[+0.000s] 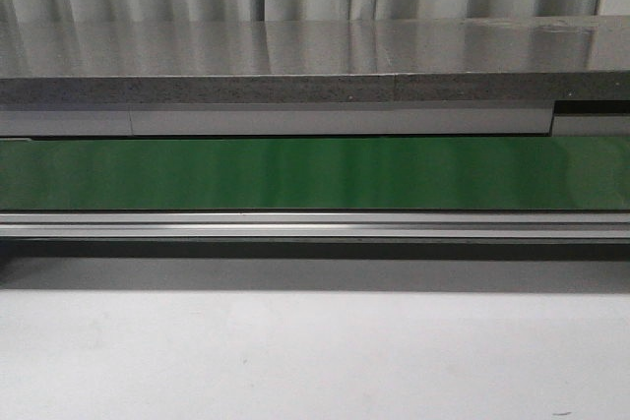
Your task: Move button from right to left
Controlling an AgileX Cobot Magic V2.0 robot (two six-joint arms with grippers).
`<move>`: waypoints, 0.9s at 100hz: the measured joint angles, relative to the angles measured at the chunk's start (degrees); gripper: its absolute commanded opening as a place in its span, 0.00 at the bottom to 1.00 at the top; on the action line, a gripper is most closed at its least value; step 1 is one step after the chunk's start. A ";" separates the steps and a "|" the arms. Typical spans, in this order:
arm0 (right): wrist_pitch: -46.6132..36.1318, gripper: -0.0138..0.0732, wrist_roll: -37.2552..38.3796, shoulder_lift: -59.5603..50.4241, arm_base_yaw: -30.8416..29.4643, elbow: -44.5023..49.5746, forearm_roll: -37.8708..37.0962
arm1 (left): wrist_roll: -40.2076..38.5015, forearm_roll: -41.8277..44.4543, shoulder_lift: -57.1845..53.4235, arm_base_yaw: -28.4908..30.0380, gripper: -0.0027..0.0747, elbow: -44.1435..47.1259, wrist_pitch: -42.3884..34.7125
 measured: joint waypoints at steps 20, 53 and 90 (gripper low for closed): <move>0.00 0.08 0.00 0.00 0.00 0.00 0.00 | -0.09 0.04 0.00 0.00 0.04 0.00 -1.78; 0.00 0.08 0.00 0.00 0.00 0.00 0.00 | -0.09 -1.81 0.00 0.00 0.04 0.00 -1.78; 0.00 0.08 0.00 0.00 0.00 0.00 0.00 | -0.09 -1.81 0.00 0.00 0.04 0.00 -1.78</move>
